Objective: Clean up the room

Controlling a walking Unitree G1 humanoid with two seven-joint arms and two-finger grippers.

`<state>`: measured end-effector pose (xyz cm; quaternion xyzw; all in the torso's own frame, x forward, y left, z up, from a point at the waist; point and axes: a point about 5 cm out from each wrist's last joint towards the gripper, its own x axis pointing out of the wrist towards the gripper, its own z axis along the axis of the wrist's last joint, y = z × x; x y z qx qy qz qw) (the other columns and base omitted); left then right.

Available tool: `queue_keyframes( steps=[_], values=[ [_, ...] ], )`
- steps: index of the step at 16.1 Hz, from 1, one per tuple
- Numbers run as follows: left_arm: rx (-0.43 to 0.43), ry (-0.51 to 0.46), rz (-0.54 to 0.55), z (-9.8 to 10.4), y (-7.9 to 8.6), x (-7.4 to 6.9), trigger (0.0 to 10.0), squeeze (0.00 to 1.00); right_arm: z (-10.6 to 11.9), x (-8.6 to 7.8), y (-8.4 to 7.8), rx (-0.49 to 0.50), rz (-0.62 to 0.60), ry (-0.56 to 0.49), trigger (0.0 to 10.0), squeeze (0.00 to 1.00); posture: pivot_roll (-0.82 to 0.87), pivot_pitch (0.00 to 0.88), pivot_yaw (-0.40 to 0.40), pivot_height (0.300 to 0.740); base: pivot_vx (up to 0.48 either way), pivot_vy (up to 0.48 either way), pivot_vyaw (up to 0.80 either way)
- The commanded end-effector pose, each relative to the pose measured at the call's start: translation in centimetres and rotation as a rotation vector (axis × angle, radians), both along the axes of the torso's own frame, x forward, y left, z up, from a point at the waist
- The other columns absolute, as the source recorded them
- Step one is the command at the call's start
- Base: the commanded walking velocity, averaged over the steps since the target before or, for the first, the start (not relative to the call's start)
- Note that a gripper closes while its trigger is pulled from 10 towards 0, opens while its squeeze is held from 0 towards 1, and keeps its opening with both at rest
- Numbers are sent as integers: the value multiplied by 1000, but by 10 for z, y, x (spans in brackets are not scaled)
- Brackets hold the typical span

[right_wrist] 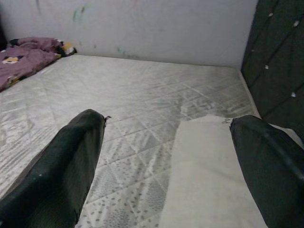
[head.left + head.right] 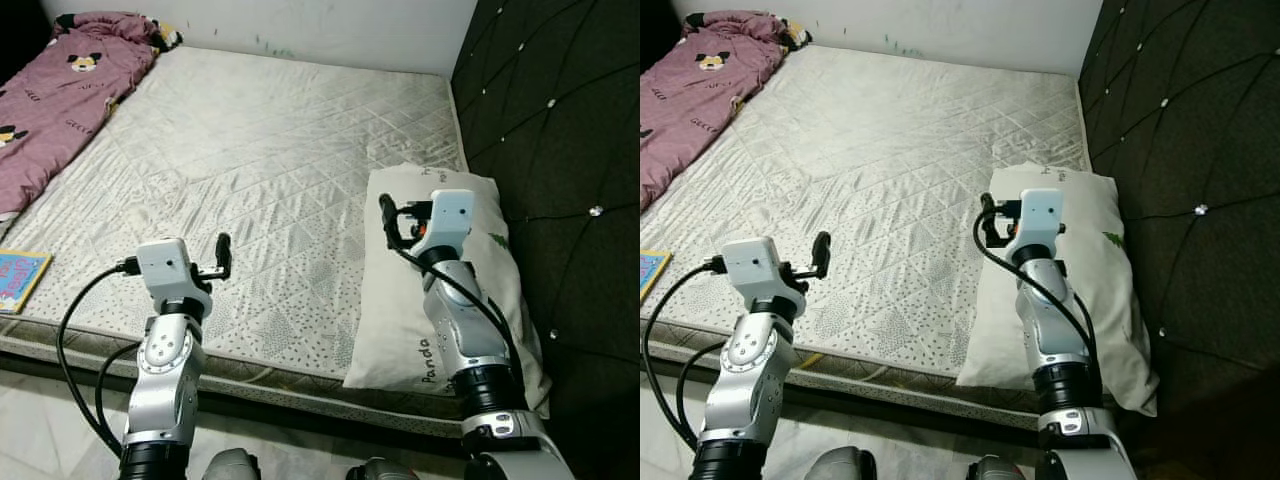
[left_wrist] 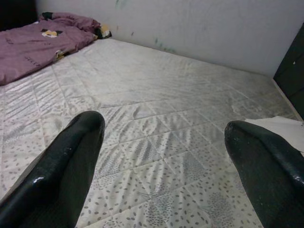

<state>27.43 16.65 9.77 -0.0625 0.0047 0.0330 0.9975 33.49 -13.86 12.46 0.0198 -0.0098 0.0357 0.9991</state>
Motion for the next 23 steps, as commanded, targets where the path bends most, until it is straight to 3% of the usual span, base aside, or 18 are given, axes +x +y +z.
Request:
queue_keyframes(
  steps=[1,3,10,14,17,23],
  values=[
    [7,-13,-10,4,0,1,10000,0,1,3,-4,-26,-21,8,10000,0,-29,0,-11,740,0,0,0],
    [12,11,37,2,3,2,10000,0,0,3,-4,-6,-15,12,10000,0,-18,0,-21,740,0,0,0],
    [-18,1,8,4,0,-2,10000,0,-3,2,2,9,1,32,10000,0,-12,0,-31,740,0,0,-481],
    [-46,-2,-17,4,-3,-1,10000,0,-4,0,0,0,0,34,10000,0,-17,0,-32,740,0,0,0],
    [-34,-29,-13,11,-5,5,10000,0,5,7,5,-1,13,10,10000,0,-30,0,-35,740,0,0,0],
    [-39,-12,6,9,0,3,10000,0,14,9,10,-45,19,-33,10000,0,-27,0,-34,740,0,0,0]
  ],
)
